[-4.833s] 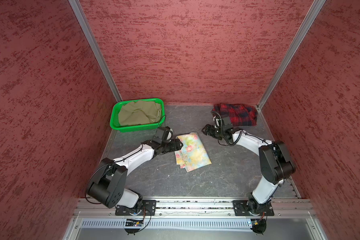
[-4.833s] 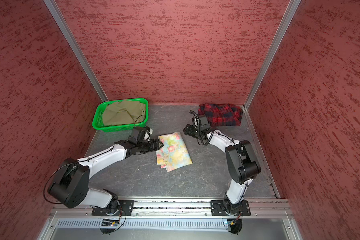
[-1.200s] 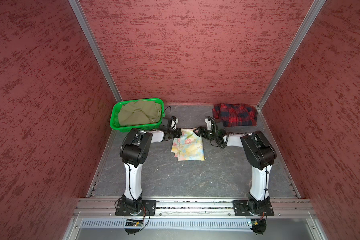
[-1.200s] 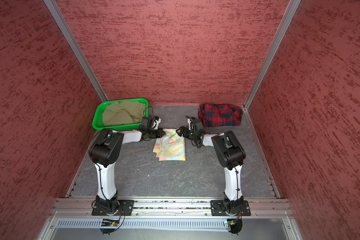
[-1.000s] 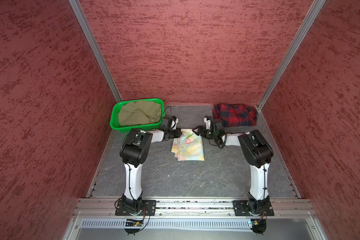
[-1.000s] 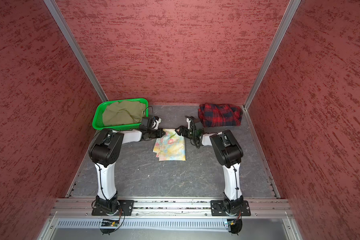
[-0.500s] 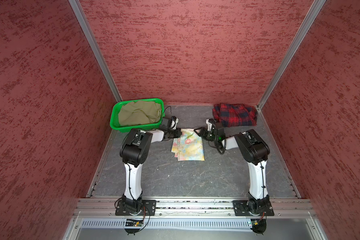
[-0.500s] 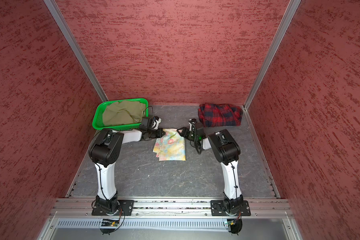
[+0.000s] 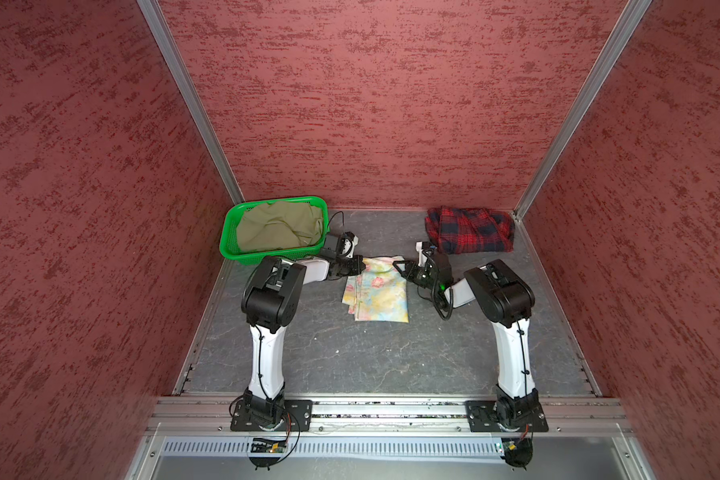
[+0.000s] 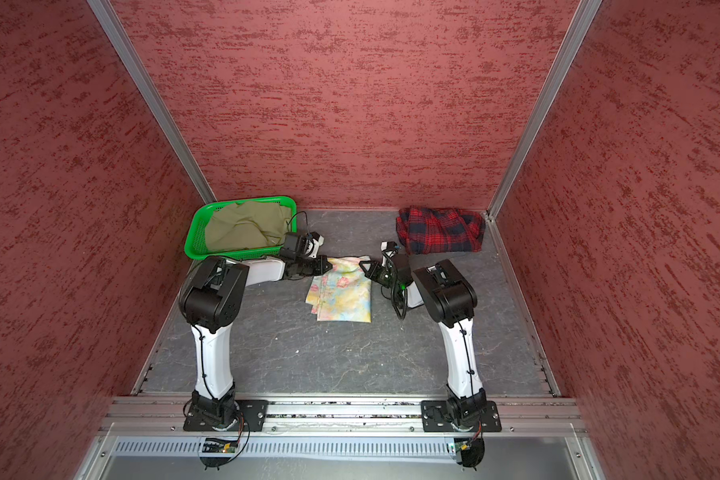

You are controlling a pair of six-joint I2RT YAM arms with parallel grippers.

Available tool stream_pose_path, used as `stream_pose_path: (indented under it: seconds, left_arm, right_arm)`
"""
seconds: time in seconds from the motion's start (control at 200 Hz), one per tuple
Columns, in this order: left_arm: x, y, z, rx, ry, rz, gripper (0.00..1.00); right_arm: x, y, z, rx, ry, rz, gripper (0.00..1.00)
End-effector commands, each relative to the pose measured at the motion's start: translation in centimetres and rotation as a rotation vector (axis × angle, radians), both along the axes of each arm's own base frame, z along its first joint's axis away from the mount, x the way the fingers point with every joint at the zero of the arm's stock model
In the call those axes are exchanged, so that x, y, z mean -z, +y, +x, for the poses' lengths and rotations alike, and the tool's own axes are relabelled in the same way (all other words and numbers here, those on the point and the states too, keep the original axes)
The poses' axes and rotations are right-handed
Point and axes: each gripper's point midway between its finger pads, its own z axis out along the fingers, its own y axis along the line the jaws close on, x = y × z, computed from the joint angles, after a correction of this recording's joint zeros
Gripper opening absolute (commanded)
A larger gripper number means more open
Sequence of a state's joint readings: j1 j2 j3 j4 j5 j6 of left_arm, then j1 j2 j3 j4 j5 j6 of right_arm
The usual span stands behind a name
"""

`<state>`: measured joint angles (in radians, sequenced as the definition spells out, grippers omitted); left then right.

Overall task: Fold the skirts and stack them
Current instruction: 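Carry the floral skirt onto the plaid skirt with right gripper while left withdraws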

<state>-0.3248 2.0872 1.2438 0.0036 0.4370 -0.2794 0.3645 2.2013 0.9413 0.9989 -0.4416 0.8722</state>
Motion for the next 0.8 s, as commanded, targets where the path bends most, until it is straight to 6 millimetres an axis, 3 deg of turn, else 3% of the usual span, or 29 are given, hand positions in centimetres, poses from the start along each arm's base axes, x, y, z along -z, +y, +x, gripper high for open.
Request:
stream_pose_path:
  seconds: [0.0,0.065,0.18,0.296,0.561,0.791]
  left_arm:
    - [1.8,0.2,-1.6,-0.004,0.097,0.019,0.00]
    - [-0.4,0.0,-1.0,-0.017,0.066,-0.019,0.01]
    - [-5.6,-0.7,-0.3,-0.026,-0.001,-0.110,0.47]
    - [-10.4,-0.9,-0.3,-0.030,-0.084,-0.180,0.65]
    - [-17.1,0.3,-1.7,-0.055,-0.211,-0.292,0.83]
    - [-18.5,0.9,-3.5,-0.047,-0.228,-0.308,0.88]
  right_arm:
    - [-4.3,0.1,1.7,0.057,-0.136,0.005,0.00]
    - [-5.5,-0.1,2.0,0.077,-0.144,-0.033,0.00]
    - [-8.2,-1.3,2.6,0.129,-0.164,-0.135,0.00]
    - [-11.0,-2.3,3.4,0.148,-0.182,-0.275,0.00]
    - [-14.5,-6.0,8.2,0.230,-0.198,-0.492,0.00]
    - [-17.4,-10.3,12.9,0.305,-0.224,-0.529,0.00]
